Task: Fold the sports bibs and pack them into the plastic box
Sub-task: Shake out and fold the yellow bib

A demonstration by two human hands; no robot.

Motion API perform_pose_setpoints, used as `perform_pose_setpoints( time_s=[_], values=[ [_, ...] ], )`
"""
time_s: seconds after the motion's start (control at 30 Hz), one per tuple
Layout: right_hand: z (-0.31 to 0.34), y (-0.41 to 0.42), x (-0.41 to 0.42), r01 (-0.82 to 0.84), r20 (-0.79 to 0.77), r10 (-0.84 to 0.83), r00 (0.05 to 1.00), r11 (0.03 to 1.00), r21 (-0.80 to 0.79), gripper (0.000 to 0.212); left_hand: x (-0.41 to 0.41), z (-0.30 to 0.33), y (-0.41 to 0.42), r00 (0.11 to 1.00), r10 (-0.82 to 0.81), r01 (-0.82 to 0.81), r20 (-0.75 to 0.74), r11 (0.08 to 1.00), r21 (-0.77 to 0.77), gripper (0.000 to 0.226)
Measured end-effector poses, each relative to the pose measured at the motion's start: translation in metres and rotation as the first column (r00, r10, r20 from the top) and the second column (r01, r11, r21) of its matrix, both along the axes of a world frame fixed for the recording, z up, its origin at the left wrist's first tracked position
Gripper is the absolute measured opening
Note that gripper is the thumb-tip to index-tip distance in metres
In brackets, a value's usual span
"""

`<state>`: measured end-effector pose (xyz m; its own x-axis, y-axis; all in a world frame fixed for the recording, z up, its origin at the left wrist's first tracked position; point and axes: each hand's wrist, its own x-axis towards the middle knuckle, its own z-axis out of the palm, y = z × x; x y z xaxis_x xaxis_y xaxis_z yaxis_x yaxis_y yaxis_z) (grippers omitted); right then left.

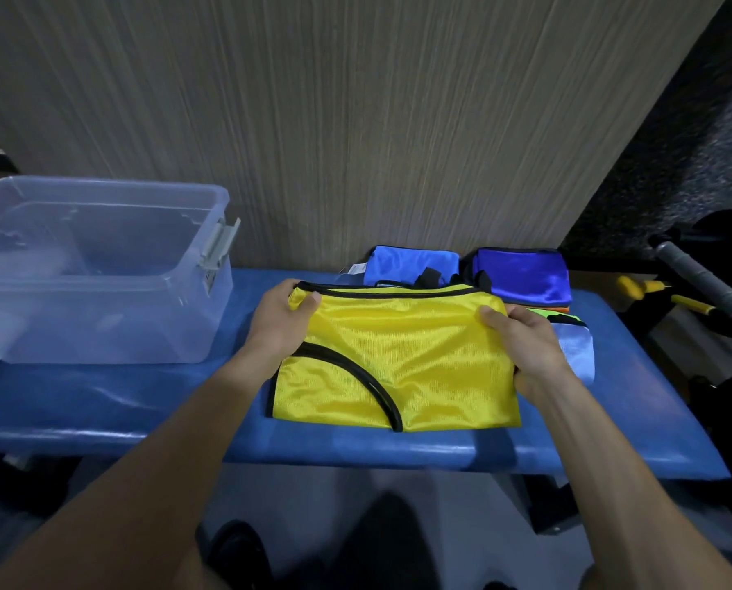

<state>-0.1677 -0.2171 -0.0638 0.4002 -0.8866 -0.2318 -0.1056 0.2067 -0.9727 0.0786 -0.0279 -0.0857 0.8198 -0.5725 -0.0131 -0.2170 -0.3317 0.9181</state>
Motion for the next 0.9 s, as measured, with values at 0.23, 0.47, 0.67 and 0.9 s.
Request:
perform_pose_setpoints(
  time_s=[0.23,0.47,0.67,0.9],
  values=[
    [-0.005,0.021,-0.003,-0.056,0.032,0.057,0.998,0.998,-0.03,0.013,0.008,0.005,0.034,0.998,-0.059,0.059,-0.001,0.998,-0.01,0.038],
    [-0.023,0.043,-0.004,-0.096,-0.206,0.061,0.977,0.982,-0.164,0.017,0.019,-0.023,0.043,0.948,-0.187,0.105,0.259,0.947,0.303,0.016],
    [-0.021,0.051,-0.01,-0.077,-0.216,0.037,0.976,0.981,-0.179,0.014,0.007,-0.024,0.039,0.864,-0.228,-0.003,0.449,0.889,0.457,0.035],
    [-0.012,0.057,-0.013,-0.05,-0.213,0.006,0.977,0.978,-0.202,0.016,-0.079,-0.018,0.03,0.447,-0.591,0.29,0.672,0.806,0.516,0.044]
  ],
)
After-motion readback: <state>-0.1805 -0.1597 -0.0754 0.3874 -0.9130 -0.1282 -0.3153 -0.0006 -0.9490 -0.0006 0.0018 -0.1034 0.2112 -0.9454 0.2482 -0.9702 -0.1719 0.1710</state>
